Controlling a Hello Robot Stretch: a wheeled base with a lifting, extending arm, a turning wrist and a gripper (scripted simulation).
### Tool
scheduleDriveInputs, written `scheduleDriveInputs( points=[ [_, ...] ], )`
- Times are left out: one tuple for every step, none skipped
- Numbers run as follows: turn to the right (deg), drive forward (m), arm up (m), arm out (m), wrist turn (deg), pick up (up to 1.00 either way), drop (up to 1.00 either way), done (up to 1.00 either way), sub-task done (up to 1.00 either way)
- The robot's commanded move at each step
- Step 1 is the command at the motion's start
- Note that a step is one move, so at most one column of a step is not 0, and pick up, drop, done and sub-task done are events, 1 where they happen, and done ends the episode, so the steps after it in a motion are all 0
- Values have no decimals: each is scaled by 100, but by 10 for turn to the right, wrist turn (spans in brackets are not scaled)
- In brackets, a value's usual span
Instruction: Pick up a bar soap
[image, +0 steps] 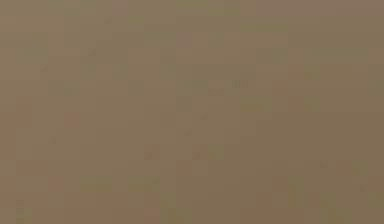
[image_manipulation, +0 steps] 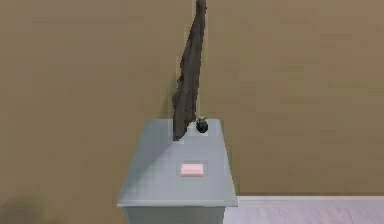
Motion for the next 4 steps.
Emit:
scheduleDriveInputs(
  points=[
    [0, 0, 50, 0, 0, 0, 0, 0, 0],
    [0, 0, 38, 0, 0, 0, 0, 0, 0],
    [0, 0, 0, 26, 0, 0, 0, 0, 0],
    [0, 0, 0, 0, 450, 0, 0, 0, 0]
  ],
)
